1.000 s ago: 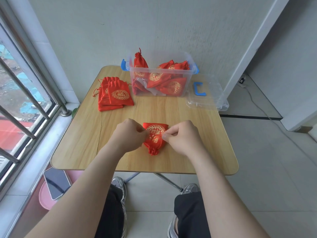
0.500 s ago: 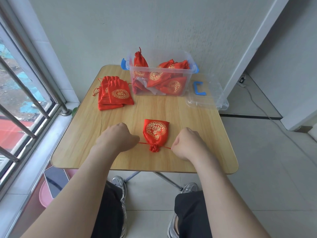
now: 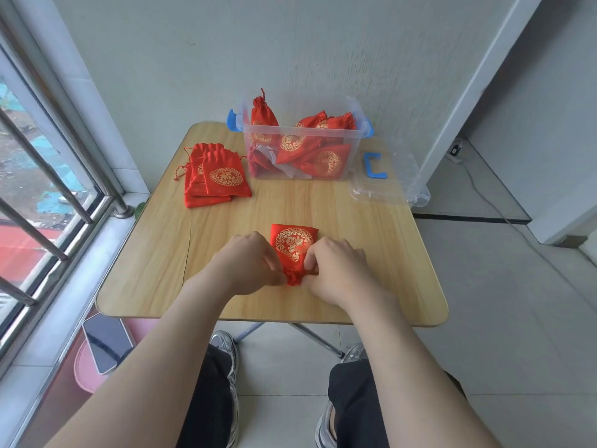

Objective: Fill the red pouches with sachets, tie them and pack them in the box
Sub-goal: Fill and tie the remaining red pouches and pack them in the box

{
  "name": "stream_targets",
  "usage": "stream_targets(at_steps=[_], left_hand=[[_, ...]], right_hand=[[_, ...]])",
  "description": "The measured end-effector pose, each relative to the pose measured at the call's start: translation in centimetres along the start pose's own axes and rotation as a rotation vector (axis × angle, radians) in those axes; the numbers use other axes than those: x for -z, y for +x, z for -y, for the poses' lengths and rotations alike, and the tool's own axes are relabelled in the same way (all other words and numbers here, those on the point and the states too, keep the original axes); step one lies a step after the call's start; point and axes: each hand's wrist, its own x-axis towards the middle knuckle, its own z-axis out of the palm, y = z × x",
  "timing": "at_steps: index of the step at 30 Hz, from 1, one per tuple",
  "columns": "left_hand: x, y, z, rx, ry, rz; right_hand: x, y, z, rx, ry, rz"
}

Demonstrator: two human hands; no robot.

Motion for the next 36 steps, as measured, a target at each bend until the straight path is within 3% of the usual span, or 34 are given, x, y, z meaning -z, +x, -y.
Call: stream_targets(at_steps=[4,10,28,32,36], left_hand=[[0.2,0.1,-0.3,-0.008,0.001,0.015],[0.0,0.0,-1.2,0.082,-0.185,0.041],[-1.0,0.5,-2.0,0.094,-0.13,-0.104],[-0.6,0.1,-2.3,0.121,-0.316,-0.197],[-0.4,-0.1,-2.5,0.178,-0.499,-0.181]], right_hand=[[0.1,0.2,-0.3,-0.023,0.124,0.016],[0.2,0.3,-0.3,-0.067,0.314,0.142],[0.0,0.6,-0.8,-0.132,0.417,-0.125],[0.0,0.7,-0.9,-0.087,0.481,-0.054],[0.0,0.8,-1.0,-0.074,0.467,0.014]])
